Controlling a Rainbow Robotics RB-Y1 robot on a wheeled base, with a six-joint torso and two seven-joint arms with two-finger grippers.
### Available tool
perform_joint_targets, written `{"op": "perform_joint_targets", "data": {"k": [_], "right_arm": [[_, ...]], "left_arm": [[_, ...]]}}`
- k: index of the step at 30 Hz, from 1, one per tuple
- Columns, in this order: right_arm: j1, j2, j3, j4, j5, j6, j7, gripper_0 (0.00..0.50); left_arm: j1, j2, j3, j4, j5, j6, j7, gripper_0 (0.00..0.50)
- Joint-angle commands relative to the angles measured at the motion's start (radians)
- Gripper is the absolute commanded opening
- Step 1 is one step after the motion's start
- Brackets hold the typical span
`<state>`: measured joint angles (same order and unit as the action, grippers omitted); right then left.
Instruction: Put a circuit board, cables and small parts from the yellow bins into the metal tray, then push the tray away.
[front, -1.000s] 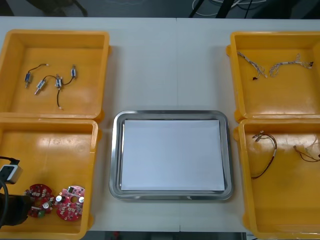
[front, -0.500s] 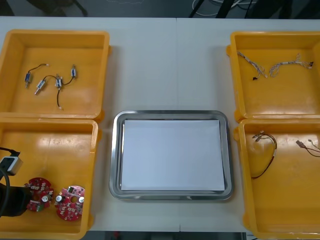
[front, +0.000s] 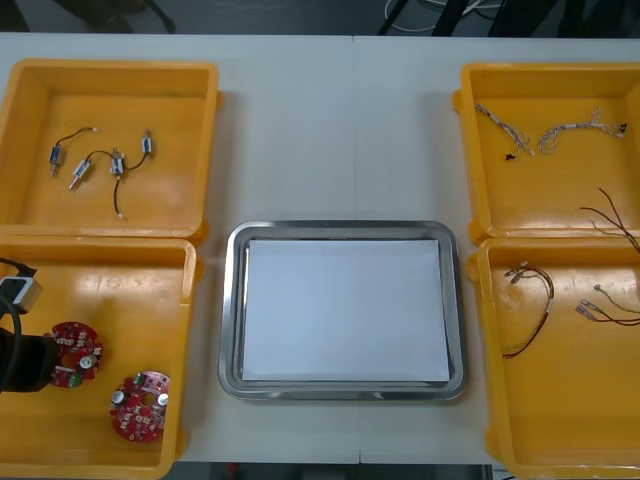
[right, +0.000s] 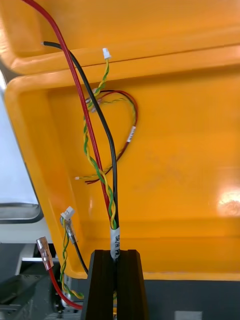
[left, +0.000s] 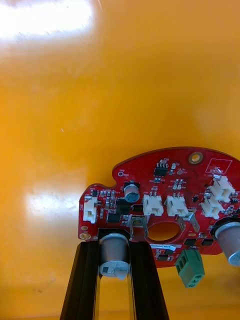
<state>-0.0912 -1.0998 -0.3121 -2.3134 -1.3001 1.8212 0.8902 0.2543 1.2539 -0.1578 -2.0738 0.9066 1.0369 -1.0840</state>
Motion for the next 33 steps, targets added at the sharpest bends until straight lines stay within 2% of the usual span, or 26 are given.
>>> {"op": "perform_joint_targets", "data": {"k": [1,6,10,21,22,23,24,25,26,33], "right_arm": [[-0.035,-0.071,0.044,-0.115,-0.015,-0.042,0.108,0.000],[-0.059,-0.091,0.088,-0.193,-0.013,-0.077,0.181,0.000],[-0.119,-0.098,0.156,-0.244,-0.010,-0.077,0.231,0.000],[-0.297,-0.101,0.395,-0.301,0.055,-0.108,0.260,0.000],[-0.317,-0.101,0.416,-0.301,0.058,-0.111,0.262,0.000],[-0.332,-0.101,0.435,-0.297,0.064,-0.109,0.265,0.000],[-0.341,-0.101,0.446,-0.297,0.068,-0.109,0.266,0.000],[-0.355,-0.101,0.465,-0.296,0.076,-0.109,0.271,0.000],[-0.364,-0.101,0.479,-0.296,0.084,-0.109,0.273,0.000],[-0.384,-0.101,0.498,-0.287,0.090,-0.109,0.288,0.000]], "left_arm": [[-0.073,-0.033,0.001,0.037,0.011,0.011,-0.021,0.000],[-0.118,-0.047,-0.026,0.069,0.009,0.009,-0.022,0.000],[-0.122,-0.050,-0.029,0.070,0.012,0.011,-0.019,0.000],[-0.121,-0.048,-0.052,0.070,0.009,-0.009,-0.004,0.001],[-0.121,-0.048,-0.052,0.070,0.009,-0.011,-0.002,0.055],[-0.121,-0.050,-0.052,0.070,0.009,-0.011,-0.001,0.221],[-0.121,-0.048,-0.054,0.070,0.009,-0.012,-0.001,0.283],[-0.121,-0.048,-0.054,0.070,0.009,-0.014,0.001,0.411],[-0.121,-0.048,-0.054,0.070,0.009,-0.014,0.003,0.496],[-0.122,-0.048,-0.051,0.070,0.006,-0.017,0.001,0.500]]}}
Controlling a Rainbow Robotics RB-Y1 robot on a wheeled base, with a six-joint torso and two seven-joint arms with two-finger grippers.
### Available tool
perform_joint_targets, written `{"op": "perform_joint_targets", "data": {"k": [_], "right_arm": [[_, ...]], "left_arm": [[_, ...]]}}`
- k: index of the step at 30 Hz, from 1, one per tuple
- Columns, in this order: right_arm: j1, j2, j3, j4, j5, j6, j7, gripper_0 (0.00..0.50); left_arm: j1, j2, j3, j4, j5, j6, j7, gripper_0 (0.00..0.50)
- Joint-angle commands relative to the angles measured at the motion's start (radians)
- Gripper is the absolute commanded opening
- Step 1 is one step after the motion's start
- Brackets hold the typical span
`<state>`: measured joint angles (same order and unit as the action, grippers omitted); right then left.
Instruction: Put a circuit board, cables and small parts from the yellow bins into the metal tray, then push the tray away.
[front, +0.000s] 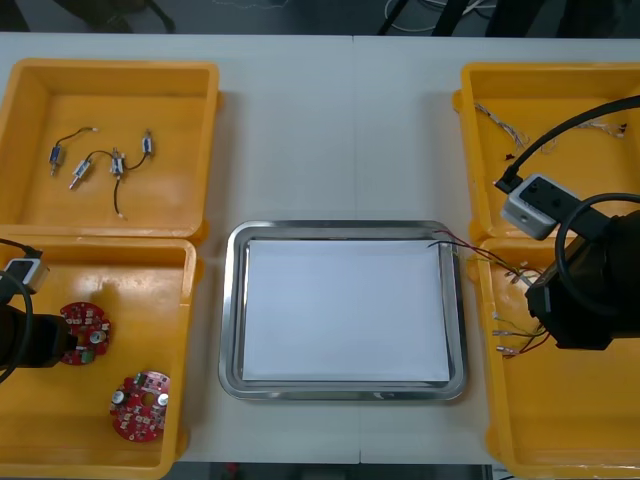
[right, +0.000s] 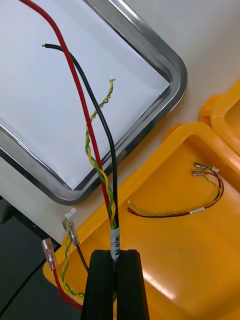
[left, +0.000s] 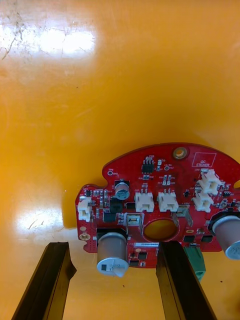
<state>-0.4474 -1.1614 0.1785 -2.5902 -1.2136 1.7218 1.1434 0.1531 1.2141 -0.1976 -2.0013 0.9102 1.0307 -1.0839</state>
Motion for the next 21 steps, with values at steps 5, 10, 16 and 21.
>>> {"op": "perform_joint_targets", "data": {"k": [5,10,16,21], "right_arm": [[-0.034,-0.040,0.007,-0.007,-0.009,-0.010,0.047,0.000],[-0.034,-0.040,0.007,-0.005,-0.009,-0.008,0.056,0.000],[-0.034,-0.040,0.007,-0.005,-0.014,-0.008,0.062,0.000],[-0.034,-0.038,0.007,-0.005,-0.014,-0.004,0.064,0.000]], "left_arm": [[-0.021,-0.004,0.009,-0.013,0.006,0.009,-0.004,0.500],[-0.021,-0.004,0.046,-0.050,0.010,0.074,-0.004,0.500],[-0.020,-0.008,0.098,-0.091,0.027,0.127,-0.004,0.500],[-0.018,-0.050,0.175,-0.146,0.033,0.216,-0.008,0.500]]}}
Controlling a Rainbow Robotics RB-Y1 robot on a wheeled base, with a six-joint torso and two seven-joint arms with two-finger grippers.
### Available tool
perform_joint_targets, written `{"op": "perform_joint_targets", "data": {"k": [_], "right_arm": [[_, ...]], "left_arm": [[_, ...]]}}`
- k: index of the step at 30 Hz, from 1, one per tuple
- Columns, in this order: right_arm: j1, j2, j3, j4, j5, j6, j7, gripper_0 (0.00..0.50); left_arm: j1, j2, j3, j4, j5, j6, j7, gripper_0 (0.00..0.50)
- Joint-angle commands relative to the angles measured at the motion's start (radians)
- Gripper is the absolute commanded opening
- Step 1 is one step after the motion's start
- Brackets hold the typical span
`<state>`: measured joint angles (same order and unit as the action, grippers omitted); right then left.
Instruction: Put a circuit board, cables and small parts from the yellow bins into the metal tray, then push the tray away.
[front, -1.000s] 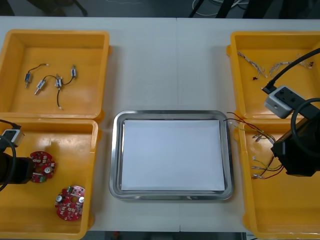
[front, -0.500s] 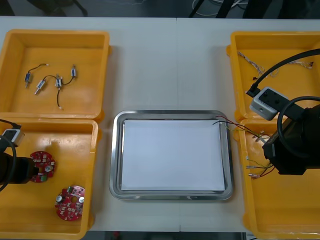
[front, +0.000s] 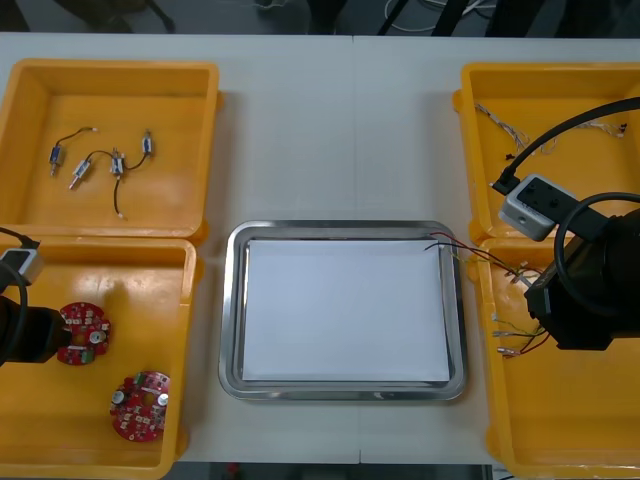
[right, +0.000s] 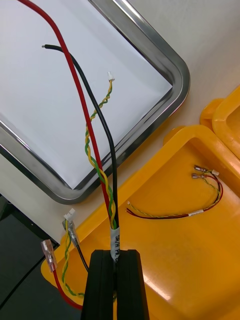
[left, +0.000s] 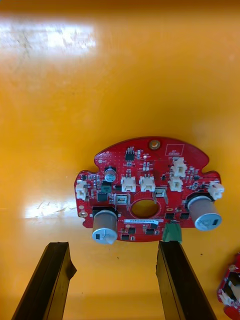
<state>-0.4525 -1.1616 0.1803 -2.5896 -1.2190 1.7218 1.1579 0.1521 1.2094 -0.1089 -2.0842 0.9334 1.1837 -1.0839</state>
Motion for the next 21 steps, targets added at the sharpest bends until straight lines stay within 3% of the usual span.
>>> {"op": "perform_joint_targets", "data": {"k": [1,8,12,21], "right_arm": [[-0.029,-0.038,0.005,-0.007,-0.008,-0.004,0.049,0.000],[-0.034,-0.038,0.005,-0.006,-0.007,0.001,0.051,0.000],[-0.035,-0.038,0.005,-0.007,-0.005,0.004,0.051,0.000],[-0.040,-0.036,0.005,-0.006,-0.004,0.015,0.051,0.000]], "left_arm": [[-0.017,-0.051,0.092,-0.069,0.010,0.071,-0.008,0.500],[-0.008,-0.125,0.106,-0.112,-0.044,0.074,-0.013,0.500],[0.043,-0.162,0.109,-0.132,-0.105,0.034,-0.016,0.500],[0.135,-0.200,0.109,-0.140,-0.146,-0.056,-0.036,0.500]]}}
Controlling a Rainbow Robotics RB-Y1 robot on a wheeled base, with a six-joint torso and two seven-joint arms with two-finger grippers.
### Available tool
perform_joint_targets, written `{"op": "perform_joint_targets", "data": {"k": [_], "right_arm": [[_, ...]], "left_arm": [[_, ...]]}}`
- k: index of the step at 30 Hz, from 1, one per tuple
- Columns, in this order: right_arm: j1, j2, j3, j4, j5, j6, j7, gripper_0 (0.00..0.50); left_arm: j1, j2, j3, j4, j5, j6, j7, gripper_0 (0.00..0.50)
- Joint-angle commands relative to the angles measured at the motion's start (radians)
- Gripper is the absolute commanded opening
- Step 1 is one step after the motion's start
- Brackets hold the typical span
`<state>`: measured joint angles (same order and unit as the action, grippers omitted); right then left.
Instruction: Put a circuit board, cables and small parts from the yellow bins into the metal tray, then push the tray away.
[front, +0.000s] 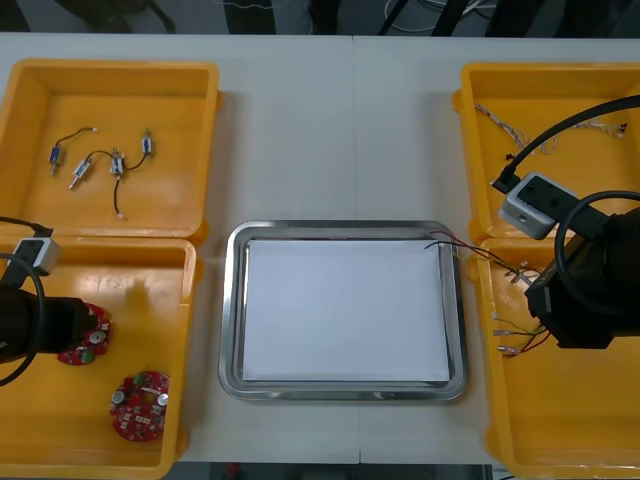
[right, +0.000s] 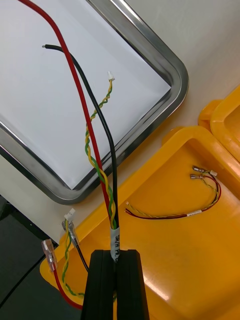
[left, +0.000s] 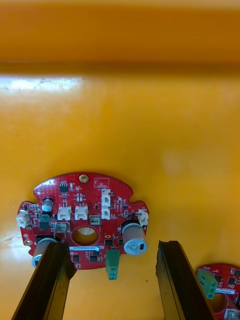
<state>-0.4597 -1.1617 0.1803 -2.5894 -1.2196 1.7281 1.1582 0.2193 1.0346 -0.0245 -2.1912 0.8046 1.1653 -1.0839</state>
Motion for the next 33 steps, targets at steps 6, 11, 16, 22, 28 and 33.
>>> {"op": "perform_joint_targets", "data": {"k": [6,11,16,22,28,33], "right_arm": [[-0.036,-0.026,0.005,-0.006,-0.001,0.013,0.051,0.000],[-0.036,-0.026,0.005,-0.006,-0.001,0.014,0.051,0.000],[-0.037,-0.027,0.005,-0.008,-0.001,0.016,0.051,0.000],[-0.037,-0.027,0.005,-0.008,-0.003,0.016,0.051,0.000],[-0.037,-0.027,0.004,-0.011,-0.003,0.016,0.051,0.000],[-0.037,-0.027,0.005,-0.011,-0.003,0.018,0.051,0.000]], "left_arm": [[0.098,-0.036,0.023,-0.036,-0.019,-0.052,-0.047,0.500],[0.114,-0.042,0.015,-0.036,-0.019,-0.059,-0.060,0.500],[0.112,-0.044,0.001,-0.036,-0.030,-0.059,-0.060,0.500],[0.109,-0.042,-0.023,-0.035,-0.045,-0.059,-0.056,0.500],[0.098,-0.042,-0.063,-0.032,-0.071,-0.061,-0.047,0.500],[0.084,-0.042,-0.091,-0.030,-0.094,-0.061,-0.030,0.500]]}}
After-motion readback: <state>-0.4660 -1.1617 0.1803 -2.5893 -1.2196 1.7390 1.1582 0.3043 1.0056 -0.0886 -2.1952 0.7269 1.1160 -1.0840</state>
